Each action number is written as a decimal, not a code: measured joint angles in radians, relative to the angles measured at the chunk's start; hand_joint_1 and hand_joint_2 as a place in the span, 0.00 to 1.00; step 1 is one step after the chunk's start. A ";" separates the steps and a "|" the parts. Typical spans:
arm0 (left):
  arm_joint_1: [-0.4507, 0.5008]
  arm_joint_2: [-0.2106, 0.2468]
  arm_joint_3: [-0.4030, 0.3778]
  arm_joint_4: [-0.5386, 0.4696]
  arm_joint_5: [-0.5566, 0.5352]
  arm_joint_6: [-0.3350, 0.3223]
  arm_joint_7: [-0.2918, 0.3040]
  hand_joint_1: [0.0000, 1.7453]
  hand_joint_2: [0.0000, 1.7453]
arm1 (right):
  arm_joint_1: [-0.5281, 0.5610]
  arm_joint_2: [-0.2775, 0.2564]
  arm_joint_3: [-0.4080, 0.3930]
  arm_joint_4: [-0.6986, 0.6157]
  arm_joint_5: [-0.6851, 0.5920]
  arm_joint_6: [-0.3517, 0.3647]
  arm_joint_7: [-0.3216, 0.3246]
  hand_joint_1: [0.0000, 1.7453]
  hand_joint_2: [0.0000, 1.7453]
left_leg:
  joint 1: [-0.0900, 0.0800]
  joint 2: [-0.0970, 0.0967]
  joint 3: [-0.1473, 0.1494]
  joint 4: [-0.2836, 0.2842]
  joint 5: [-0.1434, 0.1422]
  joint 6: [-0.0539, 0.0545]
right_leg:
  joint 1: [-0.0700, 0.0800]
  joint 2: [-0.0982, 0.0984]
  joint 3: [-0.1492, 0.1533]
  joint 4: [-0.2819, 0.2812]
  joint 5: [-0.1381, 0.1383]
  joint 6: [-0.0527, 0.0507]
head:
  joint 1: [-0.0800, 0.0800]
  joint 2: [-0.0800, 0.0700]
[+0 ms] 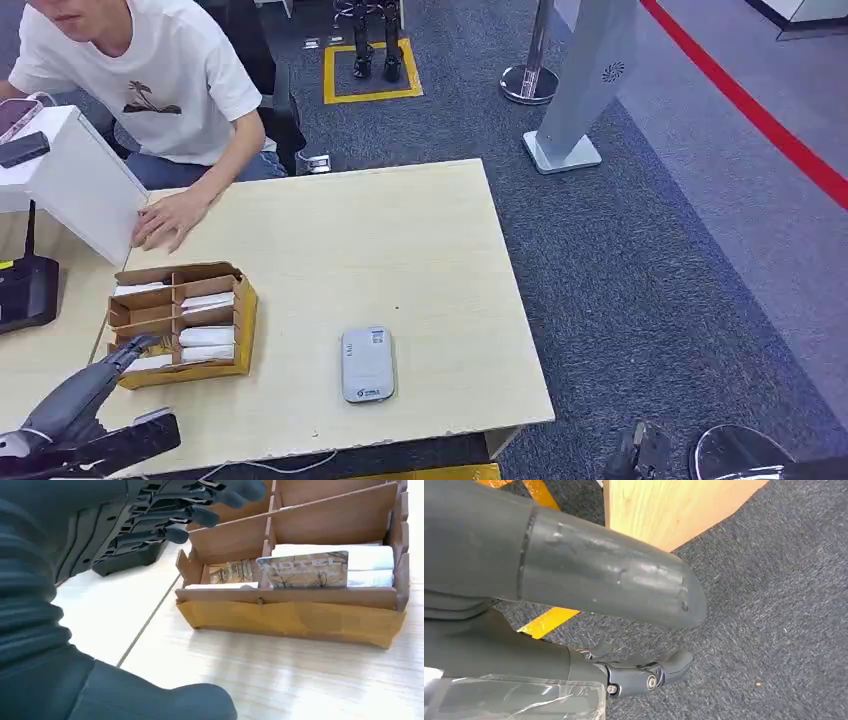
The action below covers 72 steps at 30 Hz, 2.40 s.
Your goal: Pass the card to the sensor for recognition and then transmit it.
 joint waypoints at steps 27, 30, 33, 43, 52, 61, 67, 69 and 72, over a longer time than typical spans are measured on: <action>-0.027 -0.055 0.009 0.013 -0.028 -0.025 -0.024 0.00 1.00 | 0.007 0.000 0.000 0.000 0.001 -0.015 -0.001 0.00 0.00 | 0.000 0.000 0.000 0.000 0.000 0.000 | 0.000 0.000 0.000 0.000 0.000 0.000 | 0.000 0.000; -0.030 -0.056 0.008 0.015 -0.030 -0.025 -0.024 0.00 1.00 | 0.007 0.000 0.000 0.000 0.001 -0.014 -0.001 0.00 0.00 | 0.000 0.000 0.000 0.000 0.000 0.000 | 0.000 0.000 0.000 0.000 0.000 0.000 | 0.000 0.000; -0.033 -0.058 0.008 0.019 -0.031 -0.026 -0.025 0.00 1.00 | 0.007 0.000 0.000 0.000 0.002 -0.013 0.000 0.00 0.00 | 0.000 0.000 0.000 0.000 0.000 0.000 | 0.000 0.000 0.000 0.000 0.000 0.000 | 0.000 0.000; 0.012 -0.058 0.023 0.024 -0.058 0.013 0.005 0.00 1.00 | 0.013 -0.002 0.000 0.000 0.001 -0.014 0.001 0.00 0.00 | 0.000 0.000 0.000 0.000 0.000 0.000 | 0.000 0.000 0.000 0.000 0.000 0.000 | 0.000 0.000; 0.034 -0.072 0.069 0.038 -0.087 0.030 0.013 0.00 1.00 | 0.018 -0.006 0.000 0.000 0.003 -0.013 0.001 0.00 0.00 | 0.000 -0.001 0.000 0.000 0.000 0.000 | 0.000 0.000 0.000 0.000 0.000 0.000 | 0.000 0.000; 0.007 -0.093 0.076 0.065 -0.106 0.002 -0.013 0.00 1.00 | 0.017 -0.008 0.000 0.000 0.013 -0.014 0.003 0.00 0.00 | 0.000 -0.001 0.000 0.000 0.000 0.000 | 0.000 -0.001 0.000 0.000 0.000 0.000 | 0.000 0.000; -0.046 -0.112 0.074 0.097 -0.115 -0.017 -0.026 0.00 1.00 | 0.017 -0.008 0.000 0.000 0.019 -0.014 0.005 0.00 0.00 | 0.000 -0.001 0.000 0.000 0.000 0.000 | 0.000 -0.001 0.000 0.000 0.000 0.000 | 0.000 0.000; -0.054 -0.117 0.074 0.104 -0.116 -0.020 -0.026 0.00 1.00 | 0.017 -0.008 0.000 0.000 0.019 -0.014 0.005 0.00 0.00 | 0.000 0.000 0.000 0.000 0.000 0.000 | 0.000 0.000 0.000 0.000 0.000 0.000 | 0.000 0.000; -0.063 -0.122 0.074 0.113 -0.116 -0.022 -0.026 0.00 1.00 | 0.017 -0.008 0.000 0.000 0.019 -0.014 0.005 0.00 0.00 | 0.000 0.000 0.000 0.000 0.000 0.000 | 0.000 0.000 0.000 0.000 0.000 0.000 | 0.000 0.000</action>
